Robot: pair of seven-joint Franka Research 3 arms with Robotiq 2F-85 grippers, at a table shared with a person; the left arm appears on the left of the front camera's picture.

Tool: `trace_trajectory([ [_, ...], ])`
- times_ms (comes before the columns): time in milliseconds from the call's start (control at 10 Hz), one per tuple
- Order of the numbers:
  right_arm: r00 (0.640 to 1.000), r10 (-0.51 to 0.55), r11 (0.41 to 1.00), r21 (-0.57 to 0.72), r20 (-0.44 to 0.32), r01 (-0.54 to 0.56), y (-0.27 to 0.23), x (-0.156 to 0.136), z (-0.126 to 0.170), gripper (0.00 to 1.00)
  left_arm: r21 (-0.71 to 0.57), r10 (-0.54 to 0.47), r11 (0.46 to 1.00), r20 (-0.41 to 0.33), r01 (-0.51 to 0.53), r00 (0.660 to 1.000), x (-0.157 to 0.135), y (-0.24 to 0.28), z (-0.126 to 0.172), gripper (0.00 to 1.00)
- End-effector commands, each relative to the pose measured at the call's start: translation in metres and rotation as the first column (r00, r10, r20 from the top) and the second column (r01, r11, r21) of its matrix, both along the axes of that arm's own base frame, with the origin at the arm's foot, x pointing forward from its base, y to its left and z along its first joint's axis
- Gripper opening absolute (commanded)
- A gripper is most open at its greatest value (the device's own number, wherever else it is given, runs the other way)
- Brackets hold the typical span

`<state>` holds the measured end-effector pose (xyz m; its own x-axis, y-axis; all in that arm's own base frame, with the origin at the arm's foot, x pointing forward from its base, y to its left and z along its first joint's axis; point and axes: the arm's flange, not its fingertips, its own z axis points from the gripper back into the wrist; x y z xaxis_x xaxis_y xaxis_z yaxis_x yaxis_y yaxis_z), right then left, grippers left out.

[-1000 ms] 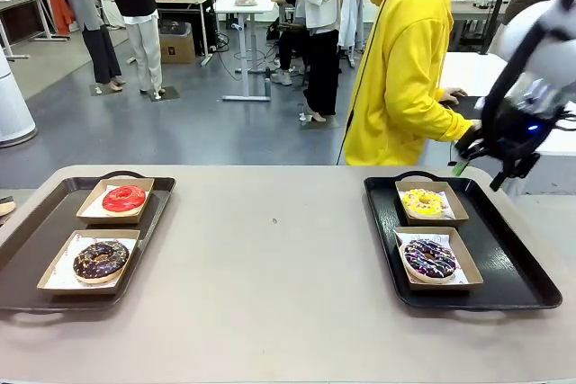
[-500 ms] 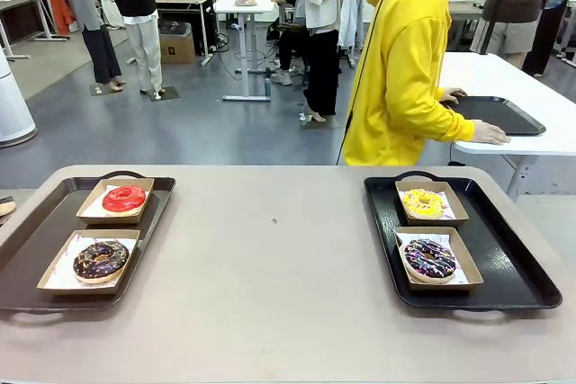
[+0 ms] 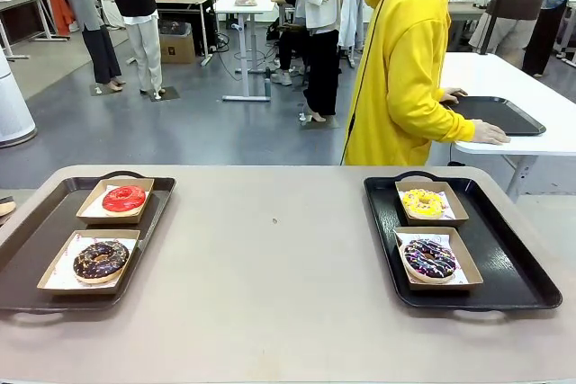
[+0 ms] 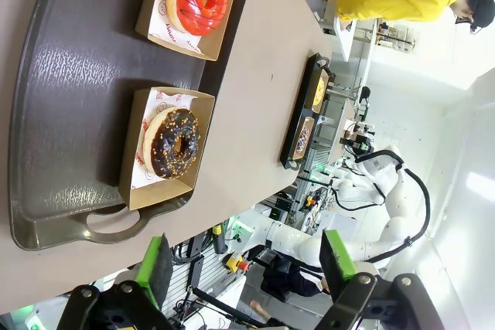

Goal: Individually package the donuts and arrange them on the tray.
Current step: Place the picked Paper togo box on the Handle tray.

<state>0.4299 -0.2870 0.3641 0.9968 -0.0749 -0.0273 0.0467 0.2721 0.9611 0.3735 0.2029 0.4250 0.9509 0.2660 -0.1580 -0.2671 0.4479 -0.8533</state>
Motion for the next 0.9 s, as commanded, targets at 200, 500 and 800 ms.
trace_trajectory([
  [200, 1.0, 0.0, 1.0, 0.0, 0.0, 0.0, 0.0, 0.0, 0.0, 0.97, 0.018, -0.001, 1.0, 0.005, 0.0, 1.0, -0.002, 0.0, 0.001, 1.0],
  [500, 1.0, 0.0, 1.0, 0.0, 0.0, 0.0, 0.0, 0.0, 0.0, 0.97, 0.018, -0.001, 1.0, 0.005, 0.0, 1.0, -0.002, 0.0, 0.001, 1.0],
  [800, 1.0, 0.0, 1.0, 0.0, 0.0, 0.0, 0.0, 0.0, 0.0, 0.97, 0.018, -0.001, 1.0, 0.005, 0.0, 1.0, -0.002, 0.0, 0.001, 1.0],
])
